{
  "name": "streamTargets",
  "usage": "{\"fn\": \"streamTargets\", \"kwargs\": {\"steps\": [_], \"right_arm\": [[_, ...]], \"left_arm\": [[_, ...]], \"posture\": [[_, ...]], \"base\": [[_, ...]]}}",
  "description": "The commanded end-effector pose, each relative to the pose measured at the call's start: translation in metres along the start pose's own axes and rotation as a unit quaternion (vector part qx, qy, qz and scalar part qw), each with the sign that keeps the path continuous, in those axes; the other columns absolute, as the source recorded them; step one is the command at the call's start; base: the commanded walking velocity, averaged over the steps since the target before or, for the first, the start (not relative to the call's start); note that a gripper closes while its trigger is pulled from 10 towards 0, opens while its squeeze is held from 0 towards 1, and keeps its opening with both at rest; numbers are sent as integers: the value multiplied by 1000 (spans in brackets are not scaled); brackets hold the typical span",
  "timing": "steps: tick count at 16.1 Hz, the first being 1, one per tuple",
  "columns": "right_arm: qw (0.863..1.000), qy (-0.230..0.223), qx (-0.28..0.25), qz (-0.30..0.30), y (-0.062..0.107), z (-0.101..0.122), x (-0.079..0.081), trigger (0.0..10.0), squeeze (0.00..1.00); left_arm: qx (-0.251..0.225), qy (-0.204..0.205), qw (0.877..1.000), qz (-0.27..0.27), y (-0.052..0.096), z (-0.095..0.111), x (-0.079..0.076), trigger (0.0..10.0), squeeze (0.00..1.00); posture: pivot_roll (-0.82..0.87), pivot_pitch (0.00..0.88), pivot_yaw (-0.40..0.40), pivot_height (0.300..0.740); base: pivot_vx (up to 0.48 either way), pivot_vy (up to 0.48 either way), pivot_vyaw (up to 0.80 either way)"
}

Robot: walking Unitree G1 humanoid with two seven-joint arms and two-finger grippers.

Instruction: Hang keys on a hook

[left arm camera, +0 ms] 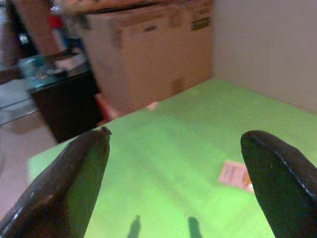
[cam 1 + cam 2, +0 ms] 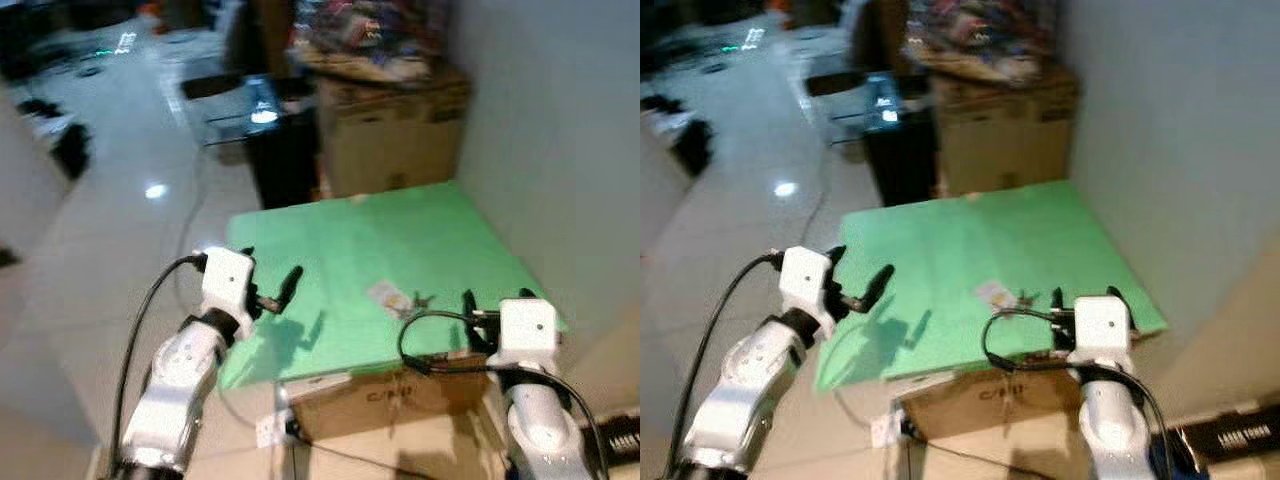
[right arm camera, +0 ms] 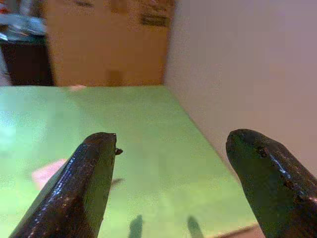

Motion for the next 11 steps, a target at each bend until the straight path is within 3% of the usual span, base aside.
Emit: {"fn": "streamTargets", "kwargs": {"steps": [1,4,9,10,11], "right_arm": [[1000,-6,-4,13,-3,2,9,10000,0],[1000,-7,1,13,-5,-2,10,10000,0],[999,-26,25,3,-10,-16,9,10000,0],[997,-30,65,-2,-13,-36,10,10000,0],[997,-28,73,-5,-14,-42,9,10000,0]], "left_arm": [[1,-10,1000,8,5,1,8,10000,0],[-2,-15,1000,-13,8,0,2,10000,0],[14,-14,1000,0,4,-4,14,10000,0],[24,-17,1000,-5,0,-5,20,10000,0],[28,-16,999,-11,-1,-6,20,10000,0]], "posture": [[-161,0,126,740],[-155,0,125,740],[-145,0,131,740],[-134,0,145,740],[-122,20,154,740]], "base": [[480,0,0],[480,0,0],[0,0,0],[0,0,0],[0,0,0]]}}
Point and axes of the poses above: a point about 5 cm out from each wrist's last joint towards the gripper, its own y axis pointing back from the gripper into the wrist, its own z axis along the axis of the wrist's last joint, x = y × z, the point moved 1 cm from there along -y, pointing out of the wrist towards the gripper, and after that the axes turned 10 degrees about -y, right-handed, at the moved point
